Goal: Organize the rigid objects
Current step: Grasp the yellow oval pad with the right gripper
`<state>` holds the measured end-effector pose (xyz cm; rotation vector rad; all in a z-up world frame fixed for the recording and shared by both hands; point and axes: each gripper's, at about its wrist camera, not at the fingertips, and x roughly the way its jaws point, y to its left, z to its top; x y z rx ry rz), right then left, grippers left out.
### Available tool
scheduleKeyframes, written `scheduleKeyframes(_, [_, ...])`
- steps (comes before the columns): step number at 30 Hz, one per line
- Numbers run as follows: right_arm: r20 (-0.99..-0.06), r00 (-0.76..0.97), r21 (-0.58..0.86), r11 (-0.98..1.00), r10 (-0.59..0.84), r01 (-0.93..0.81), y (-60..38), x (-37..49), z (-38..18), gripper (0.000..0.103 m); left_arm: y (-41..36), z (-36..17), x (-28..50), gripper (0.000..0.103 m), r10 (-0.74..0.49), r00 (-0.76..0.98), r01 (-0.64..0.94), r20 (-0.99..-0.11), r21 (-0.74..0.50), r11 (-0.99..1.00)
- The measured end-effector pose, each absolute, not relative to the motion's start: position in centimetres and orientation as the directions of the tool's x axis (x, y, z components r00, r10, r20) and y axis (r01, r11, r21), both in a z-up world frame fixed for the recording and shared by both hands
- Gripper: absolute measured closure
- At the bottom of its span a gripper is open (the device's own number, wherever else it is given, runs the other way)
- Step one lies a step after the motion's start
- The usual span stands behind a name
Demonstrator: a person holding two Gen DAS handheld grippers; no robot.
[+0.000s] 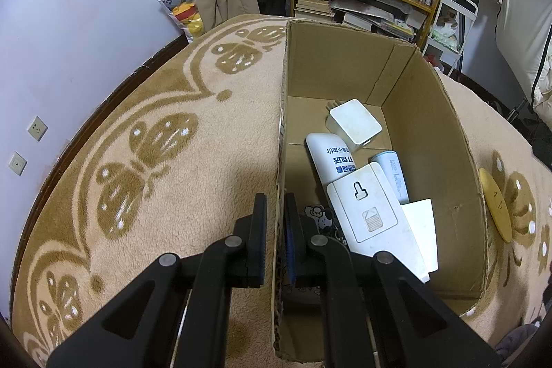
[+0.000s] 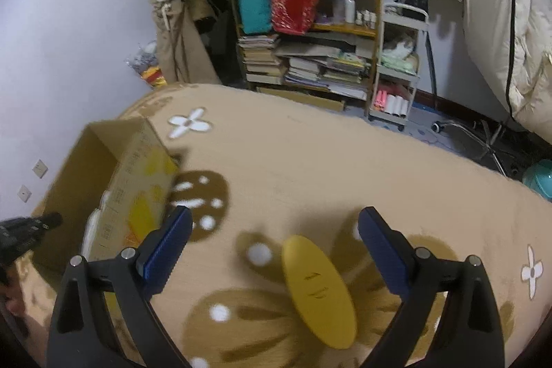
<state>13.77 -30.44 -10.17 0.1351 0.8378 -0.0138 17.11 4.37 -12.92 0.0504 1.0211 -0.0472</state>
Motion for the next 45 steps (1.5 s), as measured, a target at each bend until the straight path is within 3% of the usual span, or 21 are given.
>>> scheduleKeyframes(10, [-0.833, 0.553, 0.082, 0.992, 0.016, 0.095, -32.8, 14.8, -15.7, 0.001, 4.4, -12.8, 17.1, 0.093, -0.004, 0.522, 0.062, -0.853, 0.033, 0.998])
scheduleKeyframes(22, [-0.865, 0.500, 0.091, 0.994, 0.050, 0.058, -33.0, 15.1, -19.4, 0.002, 4.7, -12.9, 17.3, 0.093, -0.015, 0.519, 0.051, -0.855, 0.014, 0.999])
scheduleKeyframes(28, [-0.882, 0.471, 0.014, 1.000, 0.005, 0.016, -32.4, 14.8, -20.4, 0.013, 4.8, -12.8, 17.4, 0.093, -0.013, 0.518, 0.052, -0.855, 0.016, 0.999])
scheduleKeyframes(31, [-0.884, 0.466, -0.022, 0.999, -0.032, 0.027, -32.0, 14.6, -20.3, 0.024, 4.7, -12.8, 17.4, 0.093, -0.012, 0.519, 0.053, -0.855, 0.018, 0.998])
scheduleKeyframes(34, [-0.882, 0.466, -0.061, 0.997, -0.072, 0.038, -31.6, 14.3, -19.9, 0.041, 4.7, -12.8, 17.4, 0.093, -0.011, 0.519, 0.053, -0.855, 0.019, 0.998])
scheduleKeyframes(45, [-0.876, 0.480, 0.002, 0.995, -0.047, 0.102, -32.0, 14.1, -18.7, 0.043, 4.8, -12.9, 17.3, 0.093, -0.009, 0.518, 0.055, -0.855, 0.023, 0.998])
